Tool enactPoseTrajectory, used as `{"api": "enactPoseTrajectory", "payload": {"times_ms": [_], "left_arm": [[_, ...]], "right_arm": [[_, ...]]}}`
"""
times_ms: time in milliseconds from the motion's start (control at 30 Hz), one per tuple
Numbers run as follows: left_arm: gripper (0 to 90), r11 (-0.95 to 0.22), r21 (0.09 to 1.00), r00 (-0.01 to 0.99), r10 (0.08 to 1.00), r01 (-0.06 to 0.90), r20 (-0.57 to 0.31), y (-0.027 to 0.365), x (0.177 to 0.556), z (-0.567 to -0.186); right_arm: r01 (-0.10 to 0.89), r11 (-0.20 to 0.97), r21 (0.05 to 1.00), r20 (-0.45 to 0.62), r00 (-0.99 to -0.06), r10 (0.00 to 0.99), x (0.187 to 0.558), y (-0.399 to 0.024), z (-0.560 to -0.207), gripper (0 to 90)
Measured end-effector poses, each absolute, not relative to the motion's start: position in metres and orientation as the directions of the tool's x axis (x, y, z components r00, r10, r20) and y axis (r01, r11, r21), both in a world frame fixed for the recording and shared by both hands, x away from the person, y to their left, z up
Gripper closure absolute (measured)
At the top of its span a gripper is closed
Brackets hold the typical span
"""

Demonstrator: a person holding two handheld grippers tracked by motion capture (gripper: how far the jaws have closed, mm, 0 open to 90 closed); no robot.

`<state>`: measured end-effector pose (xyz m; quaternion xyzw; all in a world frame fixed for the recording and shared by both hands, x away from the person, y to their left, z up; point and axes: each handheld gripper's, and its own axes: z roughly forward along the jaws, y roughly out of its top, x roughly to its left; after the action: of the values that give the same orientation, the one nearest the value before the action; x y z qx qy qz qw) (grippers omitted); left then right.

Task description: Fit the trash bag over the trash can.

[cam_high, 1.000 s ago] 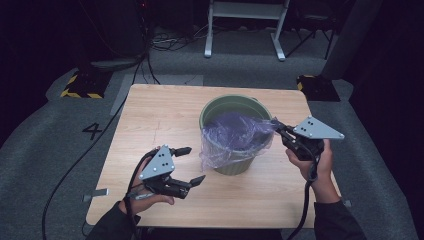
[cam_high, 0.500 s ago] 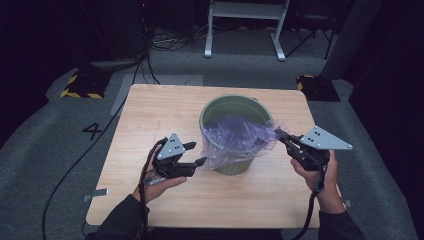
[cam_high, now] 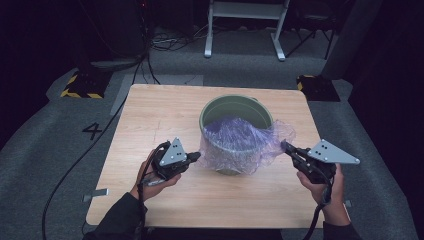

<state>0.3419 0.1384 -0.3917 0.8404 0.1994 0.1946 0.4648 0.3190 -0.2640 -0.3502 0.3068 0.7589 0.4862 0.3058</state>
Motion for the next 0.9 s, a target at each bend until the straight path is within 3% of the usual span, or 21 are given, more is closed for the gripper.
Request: {"api": "enactPoseTrajectory", "payload": {"times_ms": [133, 167, 200, 233, 333, 367, 467, 767, 800, 833, 900], "left_arm": [[88.9, -0.487, 0.859, 0.832, 0.535, 0.159, 0.149, 0.146, 0.342, -0.393], [83.1, -0.475, 0.865, 0.824, 0.547, 0.160, 0.148, 0.147, 0.341, -0.392], [59.3, -0.457, 0.874, 0.815, 0.563, 0.168, 0.137, 0.149, 0.341, -0.391], [59.3, -0.443, 0.879, 0.816, 0.565, 0.178, 0.120, 0.151, 0.341, -0.390], [27.8, -0.380, 0.907, 0.863, 0.504, 0.183, 0.038, 0.158, 0.337, -0.385], [21.7, -0.373, 0.910, 0.866, 0.499, 0.180, 0.034, 0.159, 0.335, -0.384], [15.5, -0.385, 0.912, 0.874, 0.481, 0.143, 0.065, 0.154, 0.321, -0.377], [15.9, -0.461, 0.887, 0.907, 0.380, 0.012, 0.185, 0.121, 0.298, -0.354], [17.1, -0.478, 0.878, 0.902, 0.380, 0.003, 0.204, 0.116, 0.299, -0.354], [25.3, -0.495, 0.869, 0.893, 0.391, 0.001, 0.222, 0.111, 0.301, -0.354], [26.3, -0.500, 0.866, 0.885, 0.411, 0.016, 0.220, 0.104, 0.307, -0.354]], "right_arm": [[0.181, 0.330, 0.926, -0.150, -0.627, 0.764, 0.317, -0.267, -0.357, 89.7], [0.186, 0.330, 0.925, -0.147, -0.627, 0.765, 0.316, -0.267, -0.360, 89.7], [0.181, 0.336, 0.924, -0.154, -0.628, 0.762, 0.314, -0.266, -0.362, 89.4], [0.181, 0.336, 0.924, -0.154, -0.628, 0.762, 0.314, -0.266, -0.362, 89.4], [0.164, 0.347, 0.923, -0.172, -0.631, 0.756, 0.313, -0.264, -0.361, 88.6], [0.159, 0.350, 0.923, -0.177, -0.631, 0.755, 0.312, -0.264, -0.360, 88.6], [0.140, 0.366, 0.920, -0.200, -0.635, 0.746, 0.311, -0.260, -0.353, 87.9], [0.104, 0.373, 0.922, -0.226, -0.636, 0.738, 0.312, -0.244, -0.335, 87.1], [0.101, 0.372, 0.923, -0.228, -0.634, 0.739, 0.313, -0.242, -0.333, 86.8], [0.093, 0.369, 0.925, -0.233, -0.630, 0.741, 0.316, -0.238, -0.329, 86.4], [0.089, 0.366, 0.926, -0.232, -0.629, 0.742, 0.317, -0.237, -0.327, 86.4]]}}
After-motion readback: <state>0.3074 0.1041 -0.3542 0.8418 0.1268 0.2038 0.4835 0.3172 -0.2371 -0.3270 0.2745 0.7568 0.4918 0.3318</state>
